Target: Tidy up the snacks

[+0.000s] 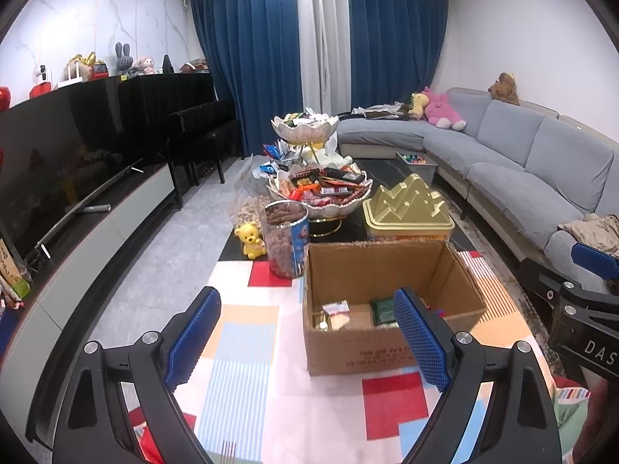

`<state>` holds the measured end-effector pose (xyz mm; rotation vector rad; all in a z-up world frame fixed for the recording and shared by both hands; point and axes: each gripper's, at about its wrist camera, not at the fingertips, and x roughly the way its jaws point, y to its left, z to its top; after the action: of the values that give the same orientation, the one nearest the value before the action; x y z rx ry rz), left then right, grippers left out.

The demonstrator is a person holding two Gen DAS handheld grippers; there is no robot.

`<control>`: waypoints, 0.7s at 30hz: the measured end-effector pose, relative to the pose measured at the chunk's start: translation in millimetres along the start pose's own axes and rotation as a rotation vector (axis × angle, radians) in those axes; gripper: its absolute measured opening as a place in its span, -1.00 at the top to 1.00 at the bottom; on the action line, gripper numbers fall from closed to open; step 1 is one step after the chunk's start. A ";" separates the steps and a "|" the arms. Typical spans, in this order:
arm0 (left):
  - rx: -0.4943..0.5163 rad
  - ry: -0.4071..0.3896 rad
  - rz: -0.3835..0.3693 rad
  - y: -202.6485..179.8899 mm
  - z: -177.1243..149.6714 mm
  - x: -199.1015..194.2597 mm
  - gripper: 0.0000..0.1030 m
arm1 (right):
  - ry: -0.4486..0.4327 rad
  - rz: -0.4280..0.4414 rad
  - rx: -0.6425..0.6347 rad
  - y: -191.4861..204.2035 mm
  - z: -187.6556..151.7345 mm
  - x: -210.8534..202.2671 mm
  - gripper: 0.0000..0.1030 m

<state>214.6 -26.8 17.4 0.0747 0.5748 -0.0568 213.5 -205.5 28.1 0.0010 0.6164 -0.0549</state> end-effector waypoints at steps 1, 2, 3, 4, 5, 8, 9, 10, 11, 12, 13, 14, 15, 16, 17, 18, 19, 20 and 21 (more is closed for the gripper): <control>0.001 0.003 -0.001 -0.2 -3.2 -3.5 -0.77 | 0.001 0.000 0.001 -0.6 -3.0 -2.8 -0.67; 0.003 0.006 -0.002 -0.4 -5.7 -6.5 -0.77 | 0.002 0.001 0.003 -1.4 -4.7 -3.8 -0.67; 0.004 0.008 -0.003 -1.0 -8.2 -9.1 -0.77 | 0.004 0.003 0.005 -2.2 -7.2 -6.2 -0.67; 0.006 0.011 -0.005 -1.9 -11.7 -12.6 -0.77 | 0.005 0.004 0.007 -3.3 -10.0 -8.8 -0.67; 0.007 0.013 -0.006 -2.7 -14.9 -15.8 -0.77 | 0.005 0.006 0.010 -4.1 -13.6 -12.4 -0.67; 0.009 0.016 -0.011 -5.0 -23.2 -24.5 -0.77 | 0.000 0.007 0.010 -5.6 -22.3 -21.5 -0.67; 0.012 0.018 -0.011 -6.2 -27.3 -28.4 -0.77 | -0.001 0.007 0.007 -6.0 -25.8 -25.2 -0.67; 0.015 0.020 -0.011 -6.7 -29.5 -31.2 -0.77 | -0.003 0.008 0.005 -6.2 -28.3 -28.1 -0.67; 0.017 0.021 -0.012 -7.2 -32.4 -34.1 -0.77 | -0.005 0.008 0.002 -6.5 -31.6 -32.2 -0.67; 0.018 0.024 -0.013 -7.7 -35.1 -36.8 -0.77 | -0.006 0.009 -0.002 -6.2 -34.1 -35.5 -0.67; 0.019 0.026 -0.013 -8.2 -38.9 -40.8 -0.77 | -0.010 0.010 -0.007 -6.0 -38.0 -40.0 -0.67; 0.018 0.027 -0.013 -8.4 -41.7 -44.1 -0.77 | -0.012 0.010 -0.011 -5.8 -40.1 -43.2 -0.67; 0.017 0.030 -0.013 -8.3 -44.0 -46.6 -0.77 | -0.013 0.010 -0.015 -5.2 -43.8 -46.9 -0.67; 0.012 0.033 -0.014 -8.7 -48.3 -51.2 -0.77 | -0.014 0.012 -0.017 -5.4 -46.8 -50.0 -0.67; 0.009 0.035 -0.014 -8.3 -50.7 -53.7 -0.77 | -0.014 0.013 -0.020 -5.6 -50.9 -53.7 -0.67; 0.006 0.036 -0.014 -8.0 -53.5 -56.7 -0.77 | -0.013 0.014 -0.020 -5.8 -54.6 -57.0 -0.67; 0.002 0.039 -0.014 -8.2 -56.9 -60.5 -0.77 | -0.011 0.014 -0.019 -6.0 -58.2 -60.2 -0.67; -0.001 0.042 -0.015 -7.7 -58.8 -62.9 -0.77 | -0.009 0.014 -0.018 -5.7 -61.0 -62.2 -0.67; -0.004 0.045 -0.017 -8.0 -62.3 -66.5 -0.77 | -0.007 0.013 -0.016 -5.9 -64.3 -64.8 -0.67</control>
<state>124.6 -27.2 1.1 0.0672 0.6201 -0.0706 123.2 -207.0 13.1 -0.0107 0.6097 -0.0378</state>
